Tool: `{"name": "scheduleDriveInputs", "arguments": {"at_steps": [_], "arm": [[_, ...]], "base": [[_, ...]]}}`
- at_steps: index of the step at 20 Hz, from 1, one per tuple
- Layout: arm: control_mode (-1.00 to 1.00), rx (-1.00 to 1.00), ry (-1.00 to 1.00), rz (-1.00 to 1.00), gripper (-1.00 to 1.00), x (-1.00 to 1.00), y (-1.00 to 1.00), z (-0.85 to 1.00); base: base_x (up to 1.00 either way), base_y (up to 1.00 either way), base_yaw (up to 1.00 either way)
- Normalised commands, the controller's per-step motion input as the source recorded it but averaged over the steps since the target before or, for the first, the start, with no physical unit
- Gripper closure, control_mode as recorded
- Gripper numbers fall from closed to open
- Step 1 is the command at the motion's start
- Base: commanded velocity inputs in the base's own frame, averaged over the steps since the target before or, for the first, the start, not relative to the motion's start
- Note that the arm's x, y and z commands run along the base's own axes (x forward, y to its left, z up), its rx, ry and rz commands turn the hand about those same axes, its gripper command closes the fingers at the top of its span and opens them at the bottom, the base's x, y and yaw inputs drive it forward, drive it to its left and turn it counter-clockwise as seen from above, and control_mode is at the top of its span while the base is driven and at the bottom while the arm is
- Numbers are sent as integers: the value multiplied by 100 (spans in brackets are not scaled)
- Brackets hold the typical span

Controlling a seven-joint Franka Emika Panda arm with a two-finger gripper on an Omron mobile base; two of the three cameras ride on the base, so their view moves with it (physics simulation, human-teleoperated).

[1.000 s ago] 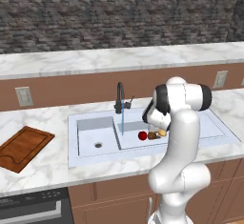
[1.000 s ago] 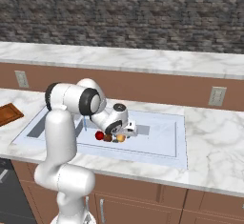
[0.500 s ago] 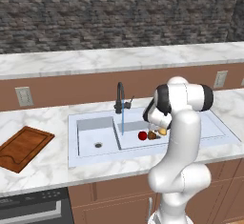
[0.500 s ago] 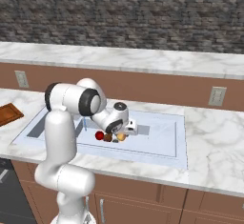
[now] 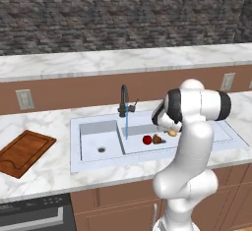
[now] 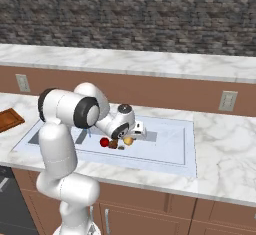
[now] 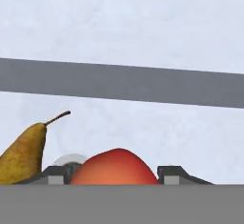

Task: Pick the mango, pear, apple from the sink and place them on the cutting board to airdry. Then turn off the sink faucet.

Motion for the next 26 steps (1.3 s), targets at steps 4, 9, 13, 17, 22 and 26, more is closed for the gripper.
{"name": "scheduleDriveInputs", "arguments": {"at_steps": [4, 9, 13, 17, 22, 26], "arm": [[-100, -1, -4, 2, 100, -25, -4, 64], [-100, 0, -2, 3, 100, -38, -5, 73], [-100, 0, -1, 4, 100, -42, -1, 75], [-100, 0, 0, 5, 100, -49, 0, 74], [-100, 0, 0, 3, 100, -62, 0, 71], [-100, 0, -3, 3, 100, -81, 2, 63]], "base": [[0, 0, 0], [0, 0, 0], [0, 0, 0], [0, 0, 0], [0, 0, 0], [0, 0, 0]]}}
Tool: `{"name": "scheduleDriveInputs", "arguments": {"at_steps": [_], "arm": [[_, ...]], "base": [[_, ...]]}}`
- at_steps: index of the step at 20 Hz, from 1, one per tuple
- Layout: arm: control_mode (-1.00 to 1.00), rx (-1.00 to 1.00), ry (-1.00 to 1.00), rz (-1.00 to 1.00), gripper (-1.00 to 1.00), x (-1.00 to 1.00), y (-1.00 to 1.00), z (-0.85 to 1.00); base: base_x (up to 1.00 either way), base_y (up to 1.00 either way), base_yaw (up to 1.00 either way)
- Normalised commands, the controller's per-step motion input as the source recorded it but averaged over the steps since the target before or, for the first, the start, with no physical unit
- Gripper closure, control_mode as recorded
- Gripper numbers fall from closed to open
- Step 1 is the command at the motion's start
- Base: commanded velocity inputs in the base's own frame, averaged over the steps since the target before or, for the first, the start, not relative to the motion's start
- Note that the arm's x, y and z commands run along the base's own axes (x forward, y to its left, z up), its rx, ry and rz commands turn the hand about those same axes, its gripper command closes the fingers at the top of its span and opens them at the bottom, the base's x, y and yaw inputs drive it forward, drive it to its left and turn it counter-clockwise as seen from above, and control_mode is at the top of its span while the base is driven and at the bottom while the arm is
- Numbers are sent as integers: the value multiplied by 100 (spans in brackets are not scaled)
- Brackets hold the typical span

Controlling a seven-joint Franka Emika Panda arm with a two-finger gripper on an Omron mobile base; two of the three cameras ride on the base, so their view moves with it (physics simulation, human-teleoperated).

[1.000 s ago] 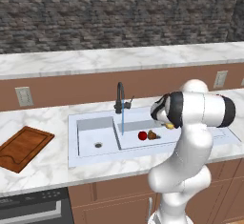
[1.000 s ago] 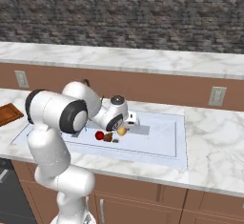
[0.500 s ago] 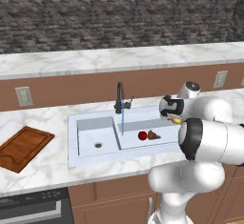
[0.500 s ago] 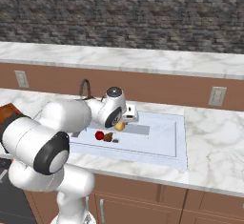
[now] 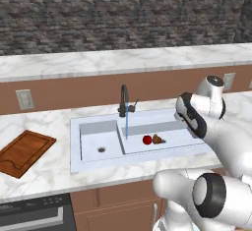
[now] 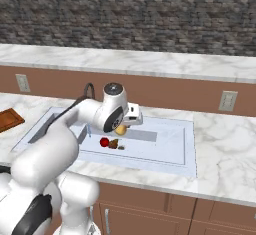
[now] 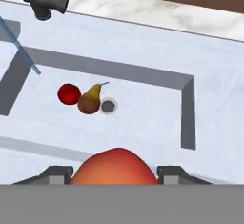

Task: Pick the mango, pear, apple from the sink and place them on the cutting board to airdry. Then turn off the sink faucet.

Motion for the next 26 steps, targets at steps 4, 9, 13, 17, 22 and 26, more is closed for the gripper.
{"name": "scheduleDriveInputs", "arguments": {"at_steps": [4, 9, 13, 17, 22, 26], "arm": [[-100, 0, -4, 1, 100, -84, 12, 61], [-100, 0, 0, 2, 100, -78, 27, 64], [-100, 0, 0, 3, 100, -77, 36, 71], [-100, 0, 0, 6, 100, -73, 48, 67], [-100, -4, -7, 8, 100, -90, 69, 29], [-100, -11, -19, 6, 100, -97, 78, 1]], "base": [[0, 0, 0], [0, 0, 0], [0, 0, 0], [0, 0, 0], [0, 0, 0], [0, 0, 0]]}}
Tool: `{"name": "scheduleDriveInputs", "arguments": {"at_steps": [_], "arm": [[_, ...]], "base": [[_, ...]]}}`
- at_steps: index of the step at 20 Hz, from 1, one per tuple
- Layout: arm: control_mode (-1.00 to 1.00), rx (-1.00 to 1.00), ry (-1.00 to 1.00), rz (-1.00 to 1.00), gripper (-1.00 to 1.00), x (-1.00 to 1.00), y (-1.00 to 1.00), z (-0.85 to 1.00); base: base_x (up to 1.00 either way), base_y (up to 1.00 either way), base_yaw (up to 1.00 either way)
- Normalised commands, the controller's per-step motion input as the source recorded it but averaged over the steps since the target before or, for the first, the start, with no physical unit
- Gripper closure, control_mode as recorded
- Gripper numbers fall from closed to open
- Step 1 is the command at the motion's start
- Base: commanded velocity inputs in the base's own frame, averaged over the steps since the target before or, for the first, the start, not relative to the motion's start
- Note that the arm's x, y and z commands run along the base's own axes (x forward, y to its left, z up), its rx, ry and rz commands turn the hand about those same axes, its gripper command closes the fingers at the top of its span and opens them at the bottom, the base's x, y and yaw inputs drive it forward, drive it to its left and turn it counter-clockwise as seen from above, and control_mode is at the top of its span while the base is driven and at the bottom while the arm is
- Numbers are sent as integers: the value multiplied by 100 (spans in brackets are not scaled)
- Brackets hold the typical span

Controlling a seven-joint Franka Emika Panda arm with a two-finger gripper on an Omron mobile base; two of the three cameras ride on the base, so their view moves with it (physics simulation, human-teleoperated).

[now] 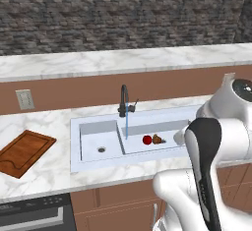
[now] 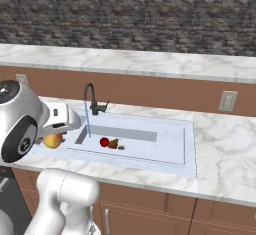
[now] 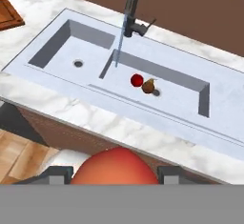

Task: Pick the mango, pear, apple from the sink and place them on the cutting board to airdry. Then turn off the sink faucet.

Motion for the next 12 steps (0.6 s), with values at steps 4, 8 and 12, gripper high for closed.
{"name": "scheduleDriveInputs", "arguments": {"at_steps": [4, 8, 12], "arm": [[-100, 2, -24, 6, 100, -70, 71, 12], [-100, 14, -10, 12, 100, -39, 70, 33], [-100, 21, -5, 18, 100, -34, 58, 19]], "base": [[0, 0, 0], [0, 0, 0], [0, 0, 0]]}}
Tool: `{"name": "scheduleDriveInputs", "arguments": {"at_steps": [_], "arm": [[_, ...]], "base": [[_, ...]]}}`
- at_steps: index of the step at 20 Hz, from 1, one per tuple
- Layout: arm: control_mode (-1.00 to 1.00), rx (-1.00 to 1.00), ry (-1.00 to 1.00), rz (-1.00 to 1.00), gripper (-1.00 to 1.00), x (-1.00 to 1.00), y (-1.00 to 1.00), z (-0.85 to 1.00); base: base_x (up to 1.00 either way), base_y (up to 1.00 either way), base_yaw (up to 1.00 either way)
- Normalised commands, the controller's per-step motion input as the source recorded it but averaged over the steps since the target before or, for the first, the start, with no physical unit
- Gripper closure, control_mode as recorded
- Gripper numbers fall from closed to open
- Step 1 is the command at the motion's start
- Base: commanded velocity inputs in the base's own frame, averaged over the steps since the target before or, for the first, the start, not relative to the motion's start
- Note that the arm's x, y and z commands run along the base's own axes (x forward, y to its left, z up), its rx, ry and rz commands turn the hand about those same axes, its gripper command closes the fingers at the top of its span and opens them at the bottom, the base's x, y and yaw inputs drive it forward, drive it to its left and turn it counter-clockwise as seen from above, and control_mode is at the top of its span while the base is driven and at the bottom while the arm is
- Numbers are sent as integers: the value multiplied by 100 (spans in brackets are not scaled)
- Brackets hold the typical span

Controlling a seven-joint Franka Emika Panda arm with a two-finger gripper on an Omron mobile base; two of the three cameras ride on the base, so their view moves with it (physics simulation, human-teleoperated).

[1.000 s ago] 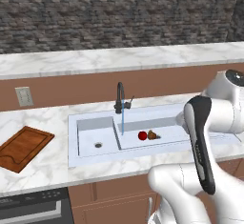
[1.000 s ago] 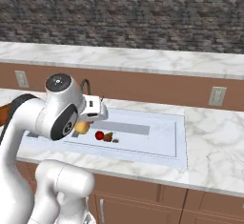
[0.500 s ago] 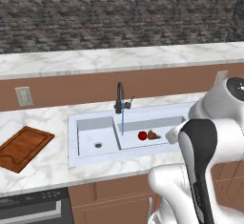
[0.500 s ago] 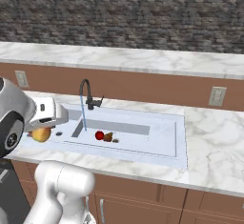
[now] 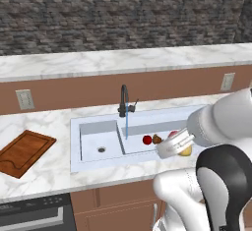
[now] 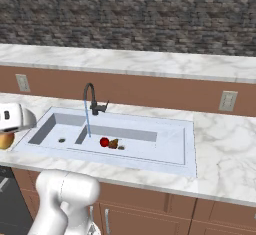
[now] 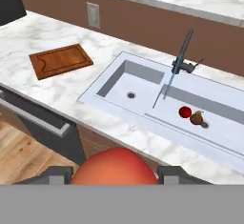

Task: Pick the mango, pear, apple from the sink and place them on the cutting board to airdry. Then turn off the sink faucet.

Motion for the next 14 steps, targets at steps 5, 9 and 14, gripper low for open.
{"name": "scheduleDriveInputs", "arguments": {"at_steps": [5, 9, 14], "arm": [[-100, 22, -3, 18, 100, -23, 57, 10], [-100, 2, -7, 9, 100, -2, 75, 2], [-100, 0, -1, 7, 100, 6, 79, 1]], "base": [[0, 0, 0], [0, 0, 0], [0, 0, 0]]}}
